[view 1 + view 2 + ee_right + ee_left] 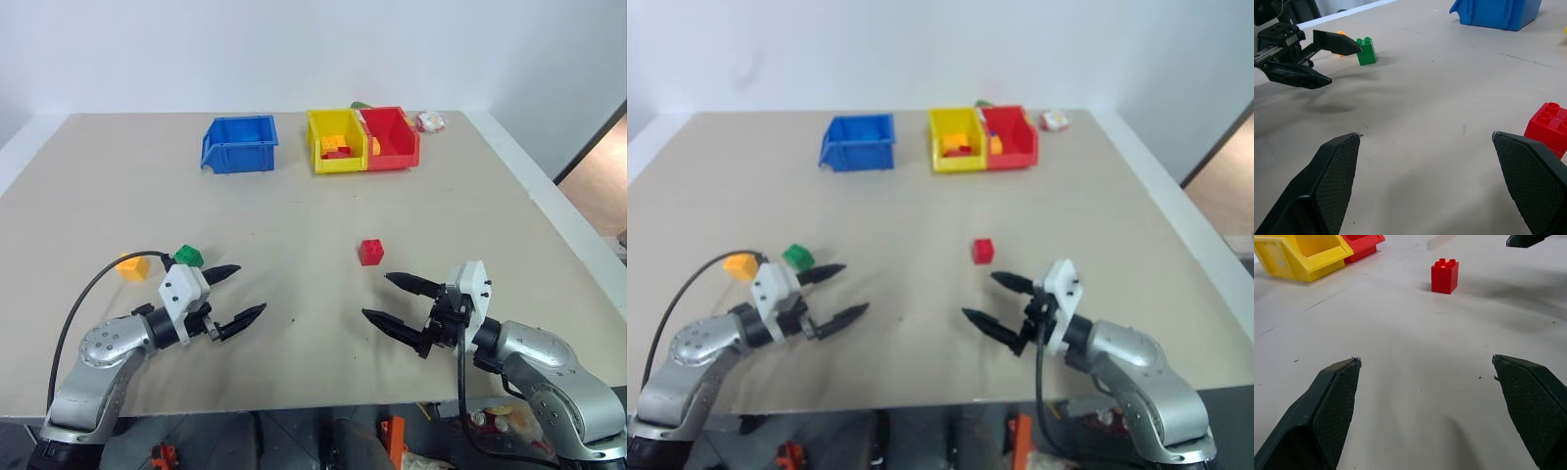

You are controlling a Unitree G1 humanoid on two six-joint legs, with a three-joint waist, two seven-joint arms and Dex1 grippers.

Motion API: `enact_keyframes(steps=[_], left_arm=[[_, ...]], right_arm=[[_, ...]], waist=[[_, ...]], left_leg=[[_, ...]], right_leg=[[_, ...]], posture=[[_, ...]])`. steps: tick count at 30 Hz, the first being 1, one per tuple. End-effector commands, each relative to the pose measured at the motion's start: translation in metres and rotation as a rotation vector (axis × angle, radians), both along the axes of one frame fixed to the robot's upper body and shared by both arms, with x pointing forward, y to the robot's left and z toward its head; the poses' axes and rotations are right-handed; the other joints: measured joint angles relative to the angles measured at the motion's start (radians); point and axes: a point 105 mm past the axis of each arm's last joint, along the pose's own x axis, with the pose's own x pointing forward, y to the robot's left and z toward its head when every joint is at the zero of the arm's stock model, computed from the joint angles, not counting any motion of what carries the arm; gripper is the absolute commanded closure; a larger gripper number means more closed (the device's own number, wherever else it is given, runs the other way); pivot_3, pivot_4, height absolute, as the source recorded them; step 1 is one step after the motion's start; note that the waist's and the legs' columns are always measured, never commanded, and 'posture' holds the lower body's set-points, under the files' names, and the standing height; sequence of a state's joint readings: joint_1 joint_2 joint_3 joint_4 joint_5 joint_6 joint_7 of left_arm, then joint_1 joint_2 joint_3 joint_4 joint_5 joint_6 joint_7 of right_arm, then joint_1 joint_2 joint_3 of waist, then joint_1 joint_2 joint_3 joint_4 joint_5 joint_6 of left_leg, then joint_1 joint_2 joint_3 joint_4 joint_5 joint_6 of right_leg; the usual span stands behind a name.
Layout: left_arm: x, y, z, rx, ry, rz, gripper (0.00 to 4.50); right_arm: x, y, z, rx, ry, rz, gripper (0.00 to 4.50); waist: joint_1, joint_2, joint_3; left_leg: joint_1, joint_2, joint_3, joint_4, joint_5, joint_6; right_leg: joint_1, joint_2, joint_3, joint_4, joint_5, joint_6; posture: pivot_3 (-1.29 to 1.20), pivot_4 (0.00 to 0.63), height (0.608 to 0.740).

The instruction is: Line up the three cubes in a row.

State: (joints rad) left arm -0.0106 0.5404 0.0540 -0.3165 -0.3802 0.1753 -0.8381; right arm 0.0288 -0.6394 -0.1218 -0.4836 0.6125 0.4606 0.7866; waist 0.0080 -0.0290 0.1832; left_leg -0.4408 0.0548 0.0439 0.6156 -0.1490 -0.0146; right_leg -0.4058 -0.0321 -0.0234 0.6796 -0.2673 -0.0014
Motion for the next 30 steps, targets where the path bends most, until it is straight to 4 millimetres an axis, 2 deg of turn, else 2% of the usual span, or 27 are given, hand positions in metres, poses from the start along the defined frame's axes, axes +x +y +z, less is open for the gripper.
enact_keyframes(steps=[1, 5, 12, 16, 23, 30], left_arm=[[-0.003, 0.000, 0.004, -0.036, 0.003, -0.026, 0.04], [-0.008, -0.002, 0.006, -0.098, 0.044, -0.074, 0.04], [-0.008, -0.003, 0.006, -0.096, 0.054, -0.103, 0.04], [-0.015, -0.010, 0.005, -0.037, 0.027, -0.191, 0.04], [-0.022, -0.023, 0.008, -0.003, 0.017, -0.317, 0.04], [-0.021, -0.026, 0.013, 0.000, 0.017, -0.342, 0.04]], right_arm=[[0.006, -0.005, 0.010, 0.001, -0.065, -0.043, 0.00], [0.011, -0.006, 0.009, -0.017, -0.094, -0.084, 0.00], [0.011, -0.009, 0.006, -0.037, -0.107, -0.111, 0.00], [0.015, -0.012, 0.007, -0.052, -0.125, -0.132, 0.00], [0.042, -0.009, 0.019, -0.106, -0.170, -0.017, 0.00], [0.075, -0.014, 0.014, -0.195, -0.160, 0.143, 0.00]], waist=[[0.000, 0.000, 0.000], [0.000, 0.000, 0.000], [0.000, 0.000, 0.000], [0.000, 0.000, 0.000], [-0.001, 0.000, 0.000], [-0.004, 0.000, 0.000]], left_leg=[[0.000, 0.000, 0.000, 0.000, 0.000, 0.000], [0.000, 0.000, 0.000, 0.000, 0.000, 0.000], [0.000, 0.001, 0.000, 0.000, 0.000, 0.000], [0.000, 0.001, 0.000, 0.000, 0.000, 0.000], [0.001, 0.003, 0.006, 0.001, 0.000, 0.000], [0.001, 0.004, 0.008, 0.001, 0.000, 0.001]], right_leg=[[0.000, 0.000, 0.000, 0.000, 0.000, 0.000], [0.000, 0.000, 0.000, 0.000, 0.000, 0.000], [0.000, 0.002, 0.000, 0.000, 0.000, 0.000], [0.000, 0.002, 0.000, 0.000, 0.000, 0.000], [-0.001, 0.006, 0.001, 0.000, 0.002, -0.001], [-0.002, 0.010, 0.009, 0.000, 0.003, 0.000]], posture=[[0.00, 0.150, 0.740], [0.00, 0.150, 0.740], [0.00, 0.150, 0.740], [0.00, 0.150, 0.740], [0.00, 0.150, 0.740], [0.00, 0.150, 0.740]])
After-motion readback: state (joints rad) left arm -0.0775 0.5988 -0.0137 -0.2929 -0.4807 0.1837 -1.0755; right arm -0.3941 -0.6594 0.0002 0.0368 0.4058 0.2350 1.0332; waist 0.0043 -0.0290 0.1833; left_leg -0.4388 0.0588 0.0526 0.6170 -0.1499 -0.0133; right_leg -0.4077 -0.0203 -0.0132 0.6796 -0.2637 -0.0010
